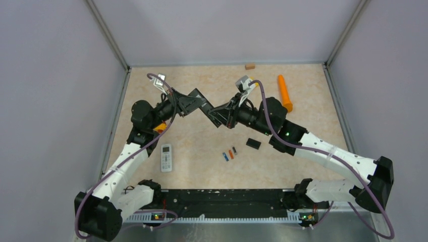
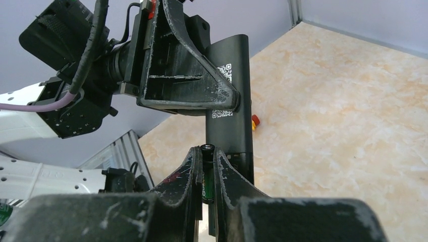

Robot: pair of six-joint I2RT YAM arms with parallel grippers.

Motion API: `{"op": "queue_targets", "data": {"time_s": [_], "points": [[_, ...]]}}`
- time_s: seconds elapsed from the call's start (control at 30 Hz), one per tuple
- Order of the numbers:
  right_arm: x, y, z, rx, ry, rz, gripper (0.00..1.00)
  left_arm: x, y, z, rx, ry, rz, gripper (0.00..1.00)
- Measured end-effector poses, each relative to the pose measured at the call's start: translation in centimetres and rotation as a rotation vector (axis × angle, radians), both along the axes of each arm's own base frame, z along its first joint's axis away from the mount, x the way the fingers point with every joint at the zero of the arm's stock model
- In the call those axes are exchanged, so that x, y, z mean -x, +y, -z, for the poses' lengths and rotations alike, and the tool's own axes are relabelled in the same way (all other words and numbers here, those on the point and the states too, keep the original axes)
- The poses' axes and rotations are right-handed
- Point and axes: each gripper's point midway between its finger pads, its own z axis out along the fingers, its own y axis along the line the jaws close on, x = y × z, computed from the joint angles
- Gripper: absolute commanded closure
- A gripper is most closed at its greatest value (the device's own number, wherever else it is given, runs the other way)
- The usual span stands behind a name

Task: Load the batteries into the remote control
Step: Load the battery into the remote control.

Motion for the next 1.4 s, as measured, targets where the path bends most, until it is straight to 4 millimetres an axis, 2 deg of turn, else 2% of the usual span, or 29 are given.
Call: {"op": "queue_targets", "data": {"time_s": [0.5, 0.73, 1.17, 1.27, 1.4], "points": [[-0.2, -0.2, 0.9, 0.042, -0.024, 0.013, 0.97, 0.3, -0.2, 0.0, 0.008, 0.014, 0.034, 1.0], [0.2, 0.0, 1.1, 0.049, -0.021, -0.011, 0.87, 0.4, -0.3, 0.1, 0.011, 0.021, 0.044, 1.0], [0.8, 0.1, 2.0, 0.074, 0.004, -0.045, 0.83, 0.4, -0.2, 0.0, 0.016, 0.027, 0.041, 1.0], [0.8, 0.1, 2.1, 0.072, 0.012, -0.042, 0.84, 0.4, -0.2, 0.0, 0.017, 0.028, 0.041, 1.0], [0.6, 0.0, 2.0, 0.065, 0.024, -0.03, 0.91, 0.3, -0.2, 0.0, 0.019, 0.031, 0.04, 1.0]]}}
